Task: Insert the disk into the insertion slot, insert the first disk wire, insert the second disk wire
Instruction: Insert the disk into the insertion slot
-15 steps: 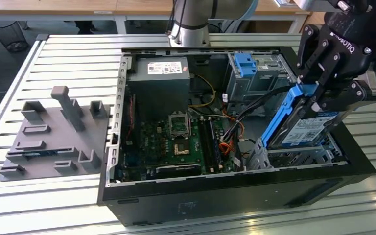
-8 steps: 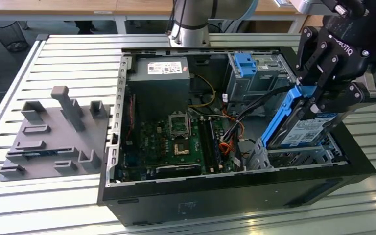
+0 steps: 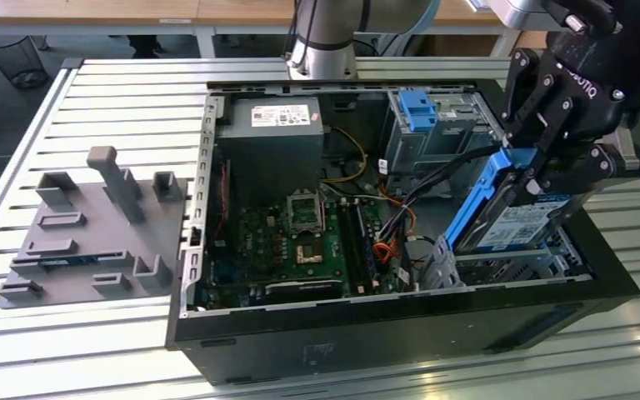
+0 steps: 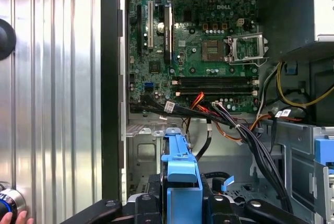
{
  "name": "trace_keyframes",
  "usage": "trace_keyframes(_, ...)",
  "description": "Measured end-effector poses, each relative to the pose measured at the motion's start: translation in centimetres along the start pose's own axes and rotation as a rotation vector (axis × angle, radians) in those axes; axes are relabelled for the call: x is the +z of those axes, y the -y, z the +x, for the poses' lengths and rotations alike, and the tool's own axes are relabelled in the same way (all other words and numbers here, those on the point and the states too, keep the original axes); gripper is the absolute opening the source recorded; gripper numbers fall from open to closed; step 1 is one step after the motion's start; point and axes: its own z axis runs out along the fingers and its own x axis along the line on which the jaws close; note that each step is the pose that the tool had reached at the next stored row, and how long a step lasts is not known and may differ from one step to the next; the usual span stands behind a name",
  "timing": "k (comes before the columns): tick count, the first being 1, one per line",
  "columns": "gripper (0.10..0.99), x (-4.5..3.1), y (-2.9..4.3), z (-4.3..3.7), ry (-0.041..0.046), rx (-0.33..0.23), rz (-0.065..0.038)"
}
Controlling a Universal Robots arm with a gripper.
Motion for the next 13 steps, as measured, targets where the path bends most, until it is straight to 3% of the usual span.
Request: trace_keyframes(13,0.365,0.31,-0.06,0.01,0.0,0.0,0.0)
